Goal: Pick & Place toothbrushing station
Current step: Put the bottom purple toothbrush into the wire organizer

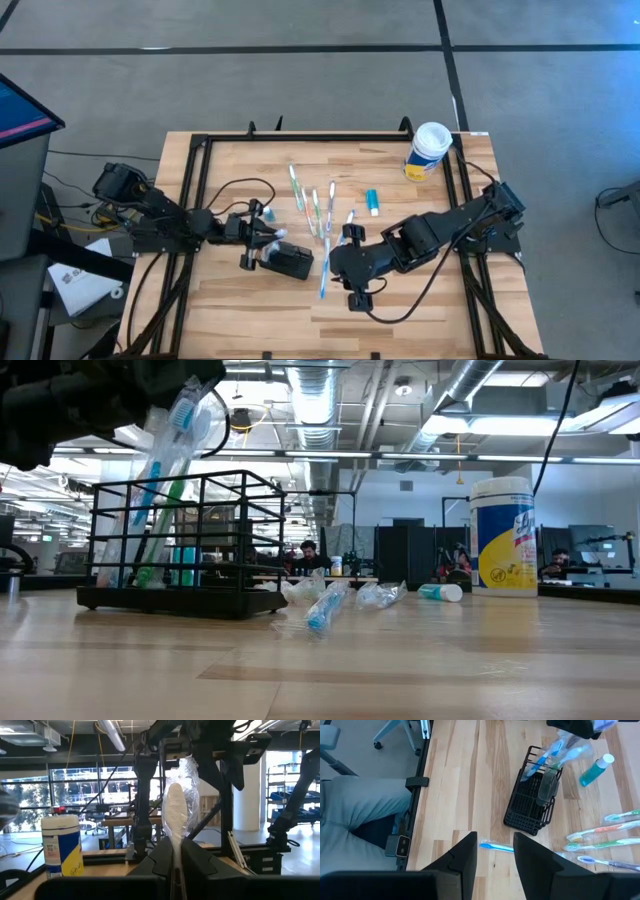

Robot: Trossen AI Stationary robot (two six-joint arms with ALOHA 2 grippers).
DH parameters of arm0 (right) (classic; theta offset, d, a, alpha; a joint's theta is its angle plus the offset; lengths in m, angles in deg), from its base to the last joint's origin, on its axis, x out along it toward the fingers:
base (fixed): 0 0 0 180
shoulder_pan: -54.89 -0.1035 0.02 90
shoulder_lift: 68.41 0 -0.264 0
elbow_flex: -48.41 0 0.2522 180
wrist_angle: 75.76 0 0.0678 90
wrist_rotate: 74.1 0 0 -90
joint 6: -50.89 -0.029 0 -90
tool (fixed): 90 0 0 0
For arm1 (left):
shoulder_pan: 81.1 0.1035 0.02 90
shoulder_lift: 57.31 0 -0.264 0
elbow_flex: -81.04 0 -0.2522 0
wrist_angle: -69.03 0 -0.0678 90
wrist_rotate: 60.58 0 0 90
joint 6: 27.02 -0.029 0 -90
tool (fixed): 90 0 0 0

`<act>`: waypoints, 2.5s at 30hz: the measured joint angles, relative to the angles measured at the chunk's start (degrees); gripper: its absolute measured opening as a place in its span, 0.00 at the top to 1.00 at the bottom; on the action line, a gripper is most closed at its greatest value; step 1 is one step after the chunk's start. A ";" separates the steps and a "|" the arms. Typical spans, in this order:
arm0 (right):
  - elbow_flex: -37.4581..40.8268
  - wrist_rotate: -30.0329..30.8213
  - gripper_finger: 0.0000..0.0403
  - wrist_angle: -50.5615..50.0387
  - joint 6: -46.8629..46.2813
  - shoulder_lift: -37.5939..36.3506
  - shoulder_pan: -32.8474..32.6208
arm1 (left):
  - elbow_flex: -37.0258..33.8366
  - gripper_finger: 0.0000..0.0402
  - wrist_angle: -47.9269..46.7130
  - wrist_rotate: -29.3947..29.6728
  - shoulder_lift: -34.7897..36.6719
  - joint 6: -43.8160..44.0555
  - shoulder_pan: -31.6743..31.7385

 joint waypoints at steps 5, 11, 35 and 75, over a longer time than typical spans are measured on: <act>0.02 0.00 0.71 -0.01 -0.01 0.00 -0.01 | -0.04 0.88 0.07 0.13 0.69 -0.26 0.00; 0.02 0.00 0.71 -0.04 -0.01 0.00 -0.01 | -0.04 0.86 -0.04 0.34 0.66 -1.02 0.00; 0.09 0.00 0.71 -0.25 -0.01 0.03 -0.01 | -0.07 0.83 -1.33 1.55 0.66 -0.98 -0.11; 15.68 5.94 0.71 -4.48 -2.82 0.17 2.36 | -0.09 0.93 -3.00 2.82 13.39 -4.79 -6.63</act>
